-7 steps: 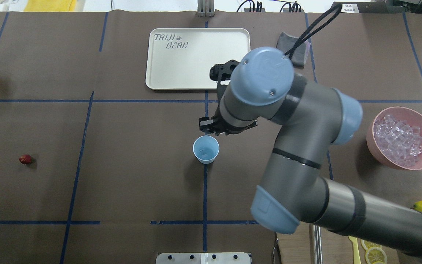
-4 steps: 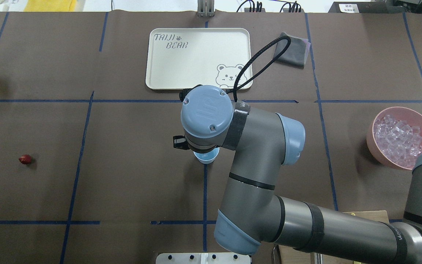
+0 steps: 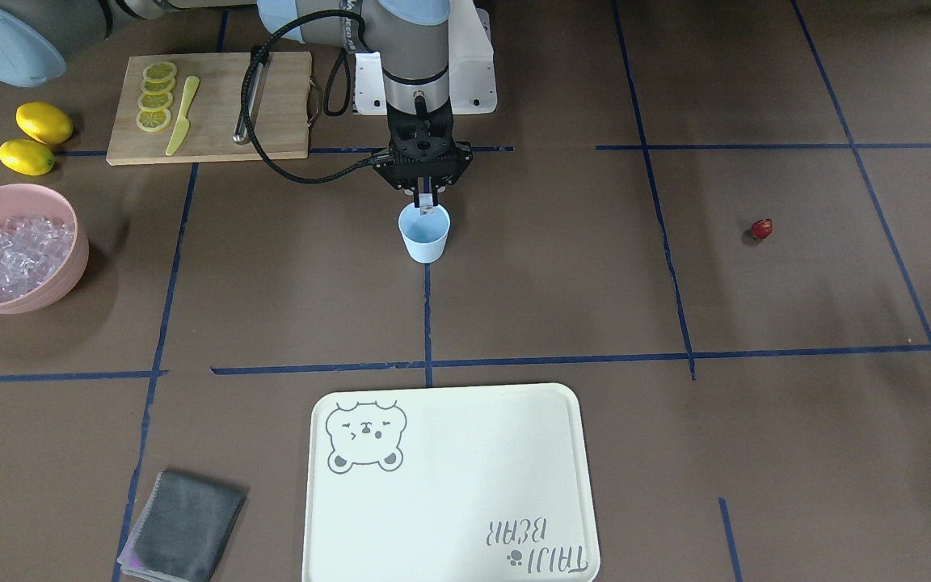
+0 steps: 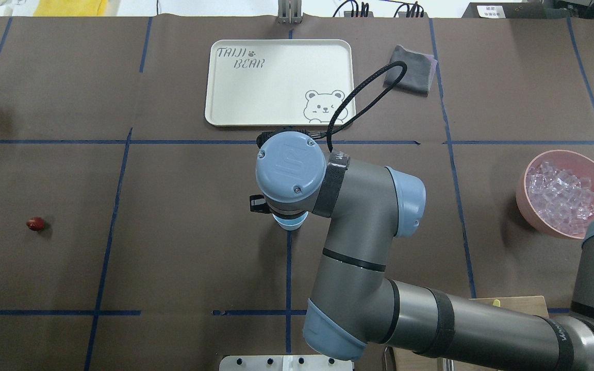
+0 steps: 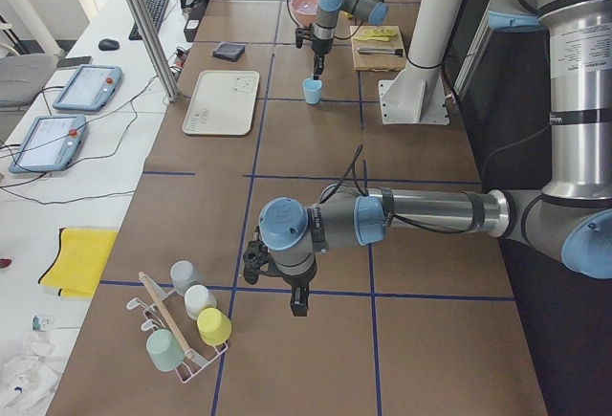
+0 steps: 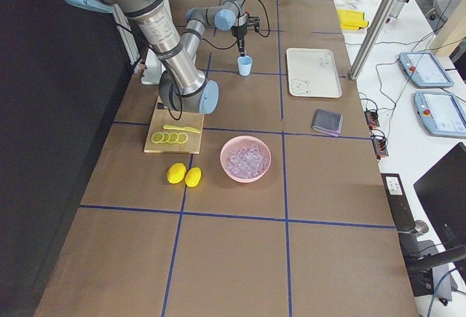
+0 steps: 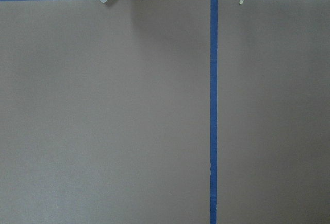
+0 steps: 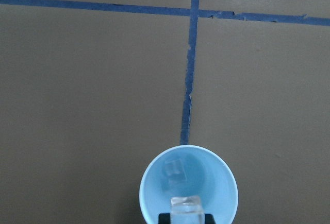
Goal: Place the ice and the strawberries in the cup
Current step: 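Open the right gripper to drop the ice cube into the cup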
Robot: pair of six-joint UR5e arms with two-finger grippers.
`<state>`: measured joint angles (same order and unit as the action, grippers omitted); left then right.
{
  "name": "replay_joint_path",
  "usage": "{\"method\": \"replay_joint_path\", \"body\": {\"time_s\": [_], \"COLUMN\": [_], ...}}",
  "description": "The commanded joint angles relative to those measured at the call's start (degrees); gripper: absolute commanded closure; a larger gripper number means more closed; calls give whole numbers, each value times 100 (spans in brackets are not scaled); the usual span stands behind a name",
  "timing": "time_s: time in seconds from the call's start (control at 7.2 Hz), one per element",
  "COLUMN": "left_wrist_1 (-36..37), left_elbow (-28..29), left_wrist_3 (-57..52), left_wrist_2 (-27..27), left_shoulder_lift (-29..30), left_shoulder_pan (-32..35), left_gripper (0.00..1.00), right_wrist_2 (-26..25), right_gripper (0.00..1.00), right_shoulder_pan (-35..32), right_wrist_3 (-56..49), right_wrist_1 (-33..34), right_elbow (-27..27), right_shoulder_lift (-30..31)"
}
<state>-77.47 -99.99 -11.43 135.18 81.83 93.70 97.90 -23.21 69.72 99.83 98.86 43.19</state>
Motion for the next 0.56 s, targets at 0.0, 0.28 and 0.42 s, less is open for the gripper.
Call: {"method": "replay_joint_path", "body": {"time_s": [0.0,0.28,0.42], "left_wrist_1": [13,13,13], "left_elbow": [6,23,24], "left_wrist_3": [0,0,0], "left_wrist_2": [0,0,0], "left_shoulder_lift": [0,0,0], "left_shoulder_pan": [-1,-1,-1], "left_gripper": [0,0,0], "right_wrist_2": [10,28,36], "right_gripper": [0,0,0], "right_shoulder_pan": [0,-8,-52], "right_wrist_3": [-2,-98,-125], "right_wrist_1": [-16,-16,-7], "right_elbow": [54,132,220], "right_shoulder_lift": [-13,14,57]}}
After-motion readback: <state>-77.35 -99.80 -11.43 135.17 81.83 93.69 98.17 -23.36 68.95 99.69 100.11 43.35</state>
